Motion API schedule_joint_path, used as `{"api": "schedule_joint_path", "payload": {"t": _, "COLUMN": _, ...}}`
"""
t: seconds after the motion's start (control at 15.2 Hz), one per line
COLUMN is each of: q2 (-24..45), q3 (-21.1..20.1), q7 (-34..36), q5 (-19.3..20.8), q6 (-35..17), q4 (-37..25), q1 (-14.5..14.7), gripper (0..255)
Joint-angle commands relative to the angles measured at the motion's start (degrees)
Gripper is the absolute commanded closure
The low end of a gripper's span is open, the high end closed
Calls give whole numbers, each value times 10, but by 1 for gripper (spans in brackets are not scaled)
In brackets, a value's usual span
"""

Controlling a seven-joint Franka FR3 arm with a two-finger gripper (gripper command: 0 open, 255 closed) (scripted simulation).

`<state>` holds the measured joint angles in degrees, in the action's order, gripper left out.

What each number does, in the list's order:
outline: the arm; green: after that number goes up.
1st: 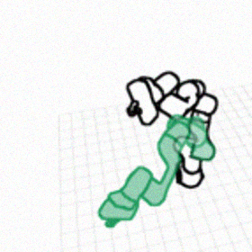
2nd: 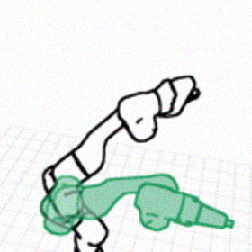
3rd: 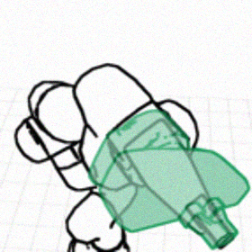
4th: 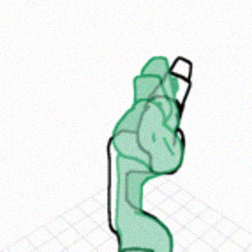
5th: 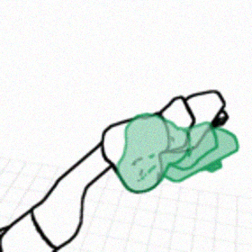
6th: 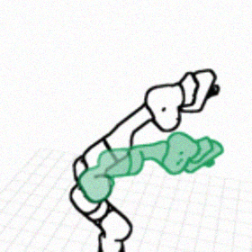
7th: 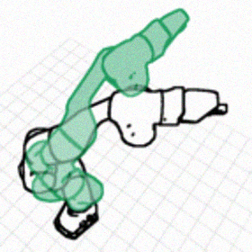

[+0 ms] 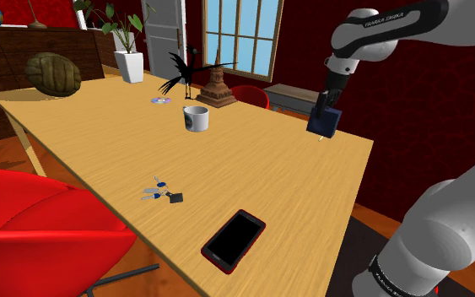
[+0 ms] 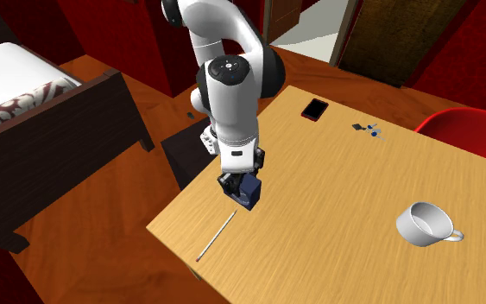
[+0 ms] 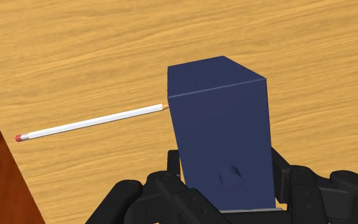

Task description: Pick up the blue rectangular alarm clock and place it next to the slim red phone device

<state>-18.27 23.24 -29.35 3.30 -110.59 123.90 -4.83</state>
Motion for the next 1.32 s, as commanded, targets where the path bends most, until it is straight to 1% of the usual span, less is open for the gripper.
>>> {"api": "schedule_joint_path", "payload": {"t": 0.0, "q2": -2, "q3": -2, "q7": 1, "q5": 0, "q6": 14, "q4": -12, "q1": 0, "gripper": 255}}
{"api": "schedule_joint_path", "payload": {"t": 1.25, "q2": 10, "q3": -9, "q7": 4, "q5": -7, "q6": 160, "q4": -169, "q1": 6, "gripper": 255}}
